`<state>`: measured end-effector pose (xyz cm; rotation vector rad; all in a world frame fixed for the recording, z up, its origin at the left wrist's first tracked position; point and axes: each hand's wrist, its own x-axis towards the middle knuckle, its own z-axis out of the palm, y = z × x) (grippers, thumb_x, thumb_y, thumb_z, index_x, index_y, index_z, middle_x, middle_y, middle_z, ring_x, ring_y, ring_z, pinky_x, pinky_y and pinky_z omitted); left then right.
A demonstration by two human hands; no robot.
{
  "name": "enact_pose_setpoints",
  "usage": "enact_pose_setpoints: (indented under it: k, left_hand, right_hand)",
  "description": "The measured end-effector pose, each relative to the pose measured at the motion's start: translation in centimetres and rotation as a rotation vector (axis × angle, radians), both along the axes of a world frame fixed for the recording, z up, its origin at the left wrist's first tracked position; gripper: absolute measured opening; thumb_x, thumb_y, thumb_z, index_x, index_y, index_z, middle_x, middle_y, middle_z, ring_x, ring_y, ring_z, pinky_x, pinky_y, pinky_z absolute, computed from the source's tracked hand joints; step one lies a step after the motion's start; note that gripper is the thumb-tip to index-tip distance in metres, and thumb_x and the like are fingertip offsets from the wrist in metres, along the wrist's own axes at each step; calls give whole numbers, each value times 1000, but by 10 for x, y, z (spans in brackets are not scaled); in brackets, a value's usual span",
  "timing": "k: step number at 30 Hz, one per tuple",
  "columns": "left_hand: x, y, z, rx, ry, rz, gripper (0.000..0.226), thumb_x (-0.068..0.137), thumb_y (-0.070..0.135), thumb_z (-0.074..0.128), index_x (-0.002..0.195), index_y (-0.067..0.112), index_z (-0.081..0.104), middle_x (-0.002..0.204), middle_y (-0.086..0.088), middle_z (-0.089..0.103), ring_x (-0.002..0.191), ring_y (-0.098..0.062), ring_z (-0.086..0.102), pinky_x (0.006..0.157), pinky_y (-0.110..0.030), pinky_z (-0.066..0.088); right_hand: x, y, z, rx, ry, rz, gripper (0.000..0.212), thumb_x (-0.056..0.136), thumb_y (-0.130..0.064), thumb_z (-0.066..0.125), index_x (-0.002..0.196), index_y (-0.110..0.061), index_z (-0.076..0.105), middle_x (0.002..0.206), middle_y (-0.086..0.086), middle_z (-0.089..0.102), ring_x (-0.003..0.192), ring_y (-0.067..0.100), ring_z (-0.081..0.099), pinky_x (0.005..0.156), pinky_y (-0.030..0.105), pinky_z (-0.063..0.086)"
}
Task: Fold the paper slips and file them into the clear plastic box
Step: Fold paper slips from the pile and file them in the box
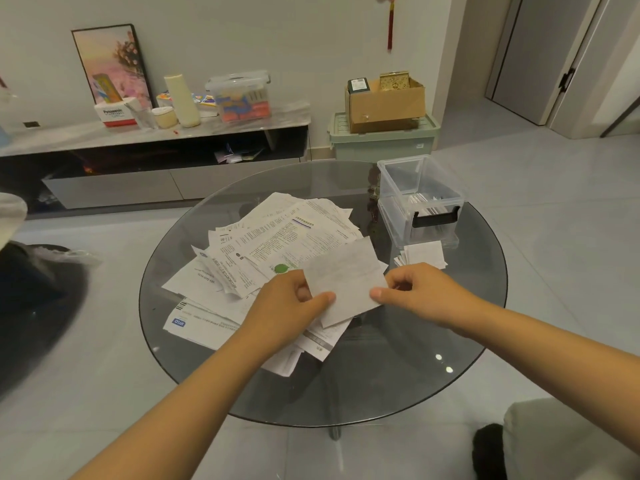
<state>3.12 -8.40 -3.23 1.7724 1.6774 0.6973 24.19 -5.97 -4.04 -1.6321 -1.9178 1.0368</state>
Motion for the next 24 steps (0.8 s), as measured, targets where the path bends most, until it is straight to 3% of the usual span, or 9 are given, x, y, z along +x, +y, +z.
enact_pose_setpoints:
  k: [3,5,9,11,13,16,18,21,24]
  left_hand:
    - [9,-1,-3,34,62,55,33,81,35,68,106,20,51,84,8,60,75,-8,57,60,-23,43]
    - [16,-4,-6,3,69,48,50,76,36,73,110,24,39,93,11,53,79,-7,53,56,-17,37]
    - [26,-6,-12,-3,78,21,76,69,36,79,126,24,30,114,11,46,100,-9,49,61,-14,38]
    - [27,-4,-13,-16,48,13,81,69,30,80,131,23,29,125,7,49,109,-15,52,69,-21,42]
    - [24,-2,-13,-40,35,6,83,71,25,79,135,24,27,126,3,51,108,-18,54,75,-24,44]
    - [19,1,-9,-90,69,-6,93,74,20,78,143,29,17,125,0,51,97,-14,55,69,-17,43]
    - [18,1,-7,-84,78,12,98,74,19,78,146,30,13,128,0,48,101,-14,54,79,-21,45]
    - [16,1,-10,62,146,59,88,75,17,77,143,26,24,133,0,39,120,-18,43,99,-28,38]
    - [15,-3,-17,245,236,-69,53,81,12,67,128,21,46,125,3,40,117,-15,41,96,-20,32]
  right_hand:
    - [-3,-3,-5,90,-67,-38,28,79,-29,72,67,-9,56,60,-5,48,54,6,41,48,11,34]
    - [-6,-4,-8,137,-98,-50,28,76,-29,74,69,-10,56,64,-5,51,56,5,43,50,10,37]
    - [-14,-8,-11,172,-201,-42,31,74,-37,74,84,-12,60,83,-1,61,74,13,54,63,24,44]
    - [-16,-10,-12,172,-245,-42,26,77,-36,72,84,-18,54,88,-3,59,81,16,55,71,32,47]
    - [-15,-9,-10,151,-242,-48,24,80,-31,70,87,-23,50,89,-5,58,84,17,56,76,36,50]
    - [-11,-8,-8,111,-190,-45,28,82,-23,69,100,-23,47,85,-5,59,80,15,57,78,37,51]
    - [-10,-10,-6,120,-142,-42,39,83,-18,67,110,-28,41,80,-3,61,73,13,58,74,35,53]
    - [-9,-14,-1,153,-78,-29,46,83,-11,61,111,-40,39,73,2,61,63,10,56,66,27,48]
    - [-10,-21,1,121,-55,-19,25,85,-8,57,92,-31,63,68,-2,61,49,2,55,62,21,47]
